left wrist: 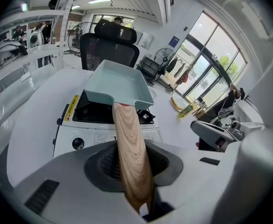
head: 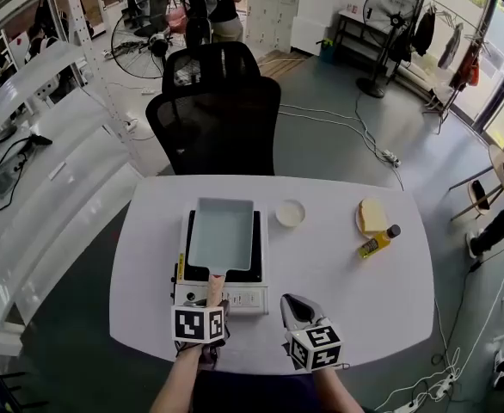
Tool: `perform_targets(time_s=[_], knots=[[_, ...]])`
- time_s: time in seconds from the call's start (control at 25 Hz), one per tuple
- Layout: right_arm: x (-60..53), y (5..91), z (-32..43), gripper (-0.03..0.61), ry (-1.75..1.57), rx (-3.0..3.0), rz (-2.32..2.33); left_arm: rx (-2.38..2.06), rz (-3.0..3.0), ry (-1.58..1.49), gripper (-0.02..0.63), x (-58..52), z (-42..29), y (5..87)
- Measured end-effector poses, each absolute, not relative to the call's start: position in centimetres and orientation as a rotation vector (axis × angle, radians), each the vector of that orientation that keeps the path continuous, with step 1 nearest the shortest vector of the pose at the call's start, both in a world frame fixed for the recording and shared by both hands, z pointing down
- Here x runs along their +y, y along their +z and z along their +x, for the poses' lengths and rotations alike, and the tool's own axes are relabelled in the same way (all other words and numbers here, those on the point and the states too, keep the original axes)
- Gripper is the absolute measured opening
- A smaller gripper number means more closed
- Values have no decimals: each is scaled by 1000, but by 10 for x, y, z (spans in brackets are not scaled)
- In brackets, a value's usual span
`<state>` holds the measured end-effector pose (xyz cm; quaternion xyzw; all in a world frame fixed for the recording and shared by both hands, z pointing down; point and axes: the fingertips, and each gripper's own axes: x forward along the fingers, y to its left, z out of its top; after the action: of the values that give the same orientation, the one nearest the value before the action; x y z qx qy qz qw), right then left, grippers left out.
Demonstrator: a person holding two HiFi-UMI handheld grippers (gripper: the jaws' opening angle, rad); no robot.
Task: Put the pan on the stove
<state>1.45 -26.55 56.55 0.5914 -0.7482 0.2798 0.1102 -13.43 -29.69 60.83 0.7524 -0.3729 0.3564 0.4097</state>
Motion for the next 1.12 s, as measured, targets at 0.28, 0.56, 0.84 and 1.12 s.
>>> perform_targets(time_s=[0.28,0.56,0.84,1.12], knots=[[-264,566,14,2,828,-2206,1724,-942,1909,877,87,-296,-133,606],[-266,568,14,2,835,-2216,1725,-933,2004,846,236,-292,-128,601],[-265,563,6,2,816,-2244,1720,-918,2140,793,386,-290,-124,584],[-256,558,0,2,798,-2258,1703,-1019,2198,816,390,-292,-139,573]])
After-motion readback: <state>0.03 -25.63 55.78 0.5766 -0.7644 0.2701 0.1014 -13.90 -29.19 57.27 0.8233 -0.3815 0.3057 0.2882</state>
